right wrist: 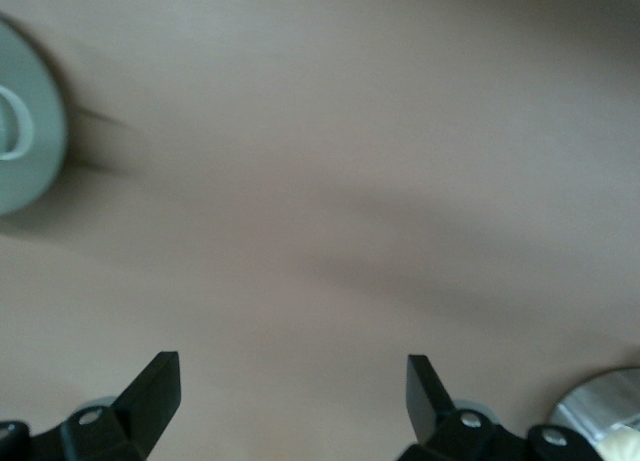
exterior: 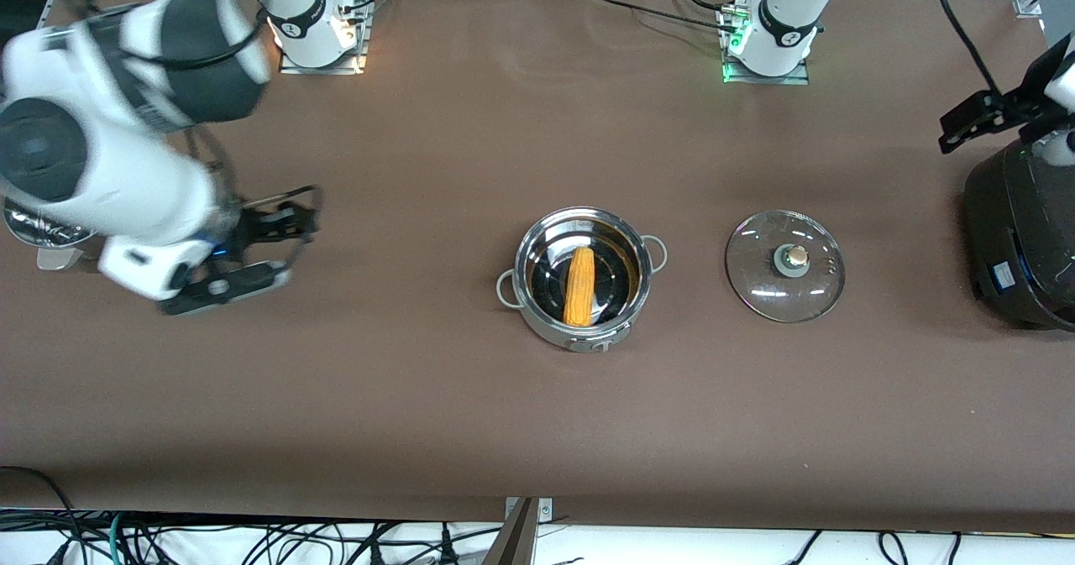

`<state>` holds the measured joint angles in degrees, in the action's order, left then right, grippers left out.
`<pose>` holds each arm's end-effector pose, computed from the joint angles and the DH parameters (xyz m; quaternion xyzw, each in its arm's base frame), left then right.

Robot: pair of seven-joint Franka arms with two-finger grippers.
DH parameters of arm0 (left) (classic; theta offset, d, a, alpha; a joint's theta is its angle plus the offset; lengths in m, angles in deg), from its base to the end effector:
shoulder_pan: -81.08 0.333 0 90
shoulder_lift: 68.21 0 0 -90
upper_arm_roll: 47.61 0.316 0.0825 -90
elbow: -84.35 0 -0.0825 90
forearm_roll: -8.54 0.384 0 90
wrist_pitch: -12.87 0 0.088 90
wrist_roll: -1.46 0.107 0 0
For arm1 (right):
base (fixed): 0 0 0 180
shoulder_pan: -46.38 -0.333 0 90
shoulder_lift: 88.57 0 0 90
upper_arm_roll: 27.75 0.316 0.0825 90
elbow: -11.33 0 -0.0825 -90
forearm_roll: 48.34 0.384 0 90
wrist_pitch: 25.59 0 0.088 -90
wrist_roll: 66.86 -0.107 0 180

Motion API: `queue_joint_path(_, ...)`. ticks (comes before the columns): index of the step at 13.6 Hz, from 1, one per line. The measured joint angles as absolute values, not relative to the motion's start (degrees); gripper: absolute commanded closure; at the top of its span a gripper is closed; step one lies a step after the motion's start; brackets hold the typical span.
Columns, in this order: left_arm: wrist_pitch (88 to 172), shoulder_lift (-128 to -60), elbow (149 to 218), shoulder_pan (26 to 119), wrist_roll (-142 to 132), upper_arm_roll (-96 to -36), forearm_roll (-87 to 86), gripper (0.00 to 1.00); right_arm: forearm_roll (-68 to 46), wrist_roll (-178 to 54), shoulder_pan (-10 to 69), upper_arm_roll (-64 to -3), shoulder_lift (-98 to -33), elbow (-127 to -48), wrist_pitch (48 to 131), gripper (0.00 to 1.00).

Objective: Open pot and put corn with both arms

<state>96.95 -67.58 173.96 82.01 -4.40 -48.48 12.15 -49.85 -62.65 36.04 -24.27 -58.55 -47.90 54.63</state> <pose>0.5400 0.0078 0.6253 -0.9972 -0.0535 0.0411 0.0336 0.6661 0.1486 0.5338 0.9852 0.1522 -0.0782 0.0042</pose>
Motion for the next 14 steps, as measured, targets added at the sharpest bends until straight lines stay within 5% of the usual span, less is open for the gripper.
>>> queue_joint_path(3, 96.67, -68.50, 173.29, 80.89, -4.64, -45.38, 8.75, 0.00, -49.44, -58.64, 41.01, -25.69, -60.65, -50.44, 54.00, 0.00)
queue_joint_path(9, 94.85, -68.48, 172.39, 79.06, -4.71, -44.91, 8.57, 0.00, -50.78, -58.84, 44.88, -26.90, -78.83, -79.34, 70.54, 0.00)
queue_joint_path(14, 92.92, -68.48, 172.24, 78.88, -4.71, -45.14, 8.57, 0.00, -51.43, -59.49, 48.88, -27.03, -88.56, -84.79, 68.84, 0.00)
